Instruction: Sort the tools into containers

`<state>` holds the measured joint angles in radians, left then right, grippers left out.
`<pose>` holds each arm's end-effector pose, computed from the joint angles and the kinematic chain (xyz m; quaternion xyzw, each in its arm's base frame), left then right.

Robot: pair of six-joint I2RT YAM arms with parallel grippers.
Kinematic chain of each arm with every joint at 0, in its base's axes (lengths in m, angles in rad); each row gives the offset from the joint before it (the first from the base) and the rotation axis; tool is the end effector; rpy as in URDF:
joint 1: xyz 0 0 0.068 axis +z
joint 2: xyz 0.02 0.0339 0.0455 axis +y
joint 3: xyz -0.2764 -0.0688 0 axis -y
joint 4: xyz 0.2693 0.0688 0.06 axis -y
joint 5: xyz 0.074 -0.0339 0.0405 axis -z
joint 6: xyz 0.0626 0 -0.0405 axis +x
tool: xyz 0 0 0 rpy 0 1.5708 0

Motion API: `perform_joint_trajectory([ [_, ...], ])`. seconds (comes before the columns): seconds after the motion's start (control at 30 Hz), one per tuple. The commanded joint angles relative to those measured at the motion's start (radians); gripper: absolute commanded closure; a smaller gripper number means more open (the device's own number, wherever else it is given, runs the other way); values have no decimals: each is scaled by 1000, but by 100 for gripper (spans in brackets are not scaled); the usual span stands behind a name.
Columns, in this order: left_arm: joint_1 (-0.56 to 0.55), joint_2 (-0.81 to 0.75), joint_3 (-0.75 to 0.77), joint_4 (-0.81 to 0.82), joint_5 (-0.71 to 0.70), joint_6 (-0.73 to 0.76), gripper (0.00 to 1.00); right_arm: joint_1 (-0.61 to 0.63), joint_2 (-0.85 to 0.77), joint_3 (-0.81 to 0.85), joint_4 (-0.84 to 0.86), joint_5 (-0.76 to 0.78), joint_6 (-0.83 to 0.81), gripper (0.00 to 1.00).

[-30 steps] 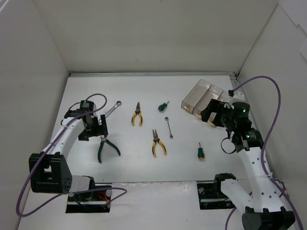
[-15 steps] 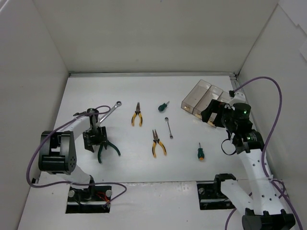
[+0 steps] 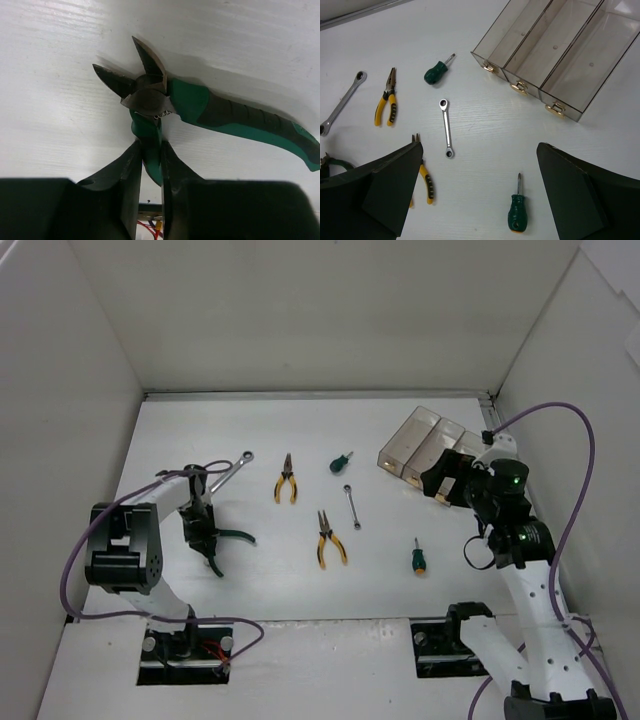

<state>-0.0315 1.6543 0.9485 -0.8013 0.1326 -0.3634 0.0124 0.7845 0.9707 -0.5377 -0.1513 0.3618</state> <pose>0.2952 -0.0176 0.1241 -0.1627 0.9839 -0.0712 0.0182 0.2054 0.0120 0.3708 0.0995 0.8126 0.1671 0.5495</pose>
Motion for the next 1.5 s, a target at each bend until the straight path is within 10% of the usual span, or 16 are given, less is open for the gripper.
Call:
perform_joint_trajectory([
  [0.0,4,-33,4,47,25,20,100,3,-1,2,42,-16,-21,2],
  [0.67,-399,-358,360,158,55,80,100,224,291,292,44,-416,-31,15],
  [1.47,-714,-350,452,272,22,81,100,587,352,301,91,-286,9,39],
])
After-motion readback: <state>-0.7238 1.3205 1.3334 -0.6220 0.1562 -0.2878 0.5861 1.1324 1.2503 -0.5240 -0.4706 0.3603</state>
